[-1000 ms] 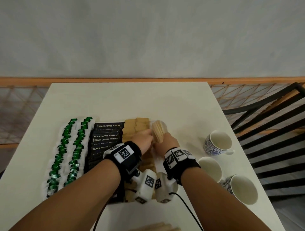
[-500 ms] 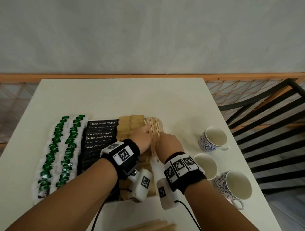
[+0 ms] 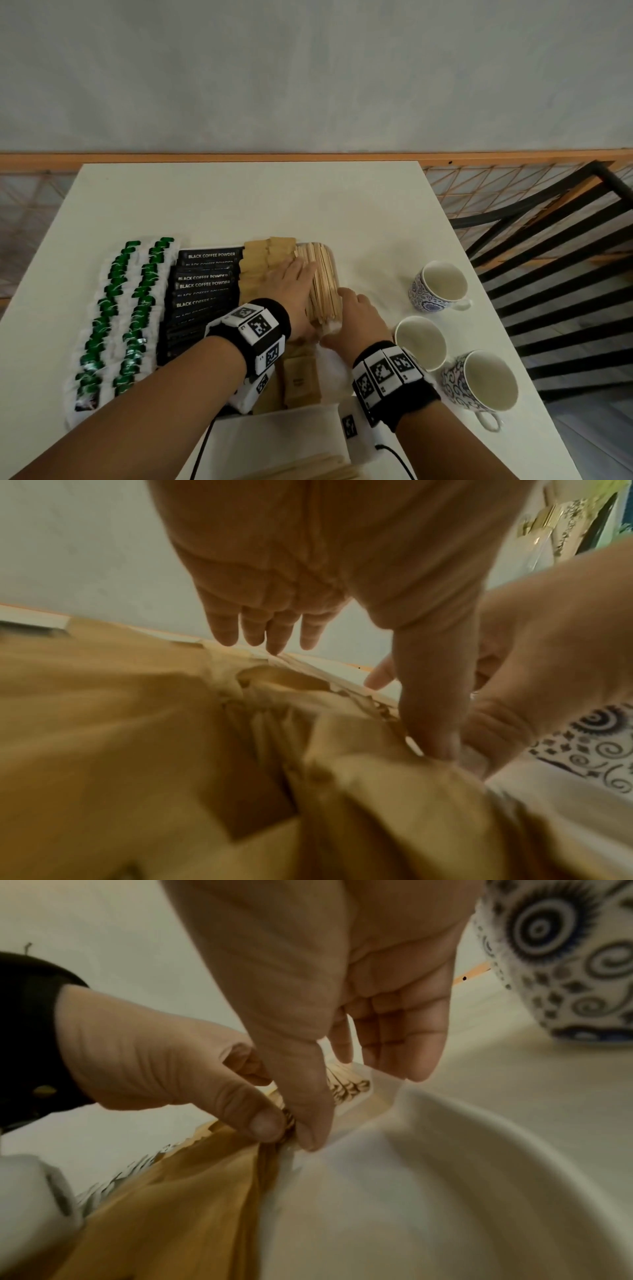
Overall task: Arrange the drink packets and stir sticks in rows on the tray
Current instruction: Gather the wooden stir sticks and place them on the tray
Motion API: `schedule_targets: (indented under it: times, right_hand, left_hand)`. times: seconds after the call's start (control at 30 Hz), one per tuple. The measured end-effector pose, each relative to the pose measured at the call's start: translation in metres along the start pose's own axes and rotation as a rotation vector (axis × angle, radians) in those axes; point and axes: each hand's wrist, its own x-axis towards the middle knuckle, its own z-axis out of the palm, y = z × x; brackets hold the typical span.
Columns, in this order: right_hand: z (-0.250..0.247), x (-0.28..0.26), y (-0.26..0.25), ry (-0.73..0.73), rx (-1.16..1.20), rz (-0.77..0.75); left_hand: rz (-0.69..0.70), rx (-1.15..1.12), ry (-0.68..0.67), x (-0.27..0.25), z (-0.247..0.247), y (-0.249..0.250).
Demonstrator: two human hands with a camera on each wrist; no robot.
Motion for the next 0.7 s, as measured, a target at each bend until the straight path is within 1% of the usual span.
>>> schedule_targets:
  times: [0.13,0.3,0.37,0.5,0.7]
  right_hand:
    - [-0.001,0.007,-0.003,0.019,0.019,0.013]
    - [-0.006,0.006,-0.001,0.011,0.060,0.017]
    - [-0.006,0.002,0.002,0.000,0.070,0.004]
    - [-0.008,-0.002,0.000,-0.012,0.069,0.007]
    - [-0.010,0.004,-0.009,-0.008,-0.002,0.011]
  left_hand:
    - [0.002,-0.034,0.019,0.003,0.002,0.001]
    - [0.043,-0.155,0.147,0.000,-0.003,0.000]
    - [0.047,-0.170,0.140,0.000,-0.004,-0.003]
    - [0.038,-0.125,0.079,0.000,-0.005,-0.007]
    - [0.037,-0.140,0.118,0.000,-0.007,-0.005]
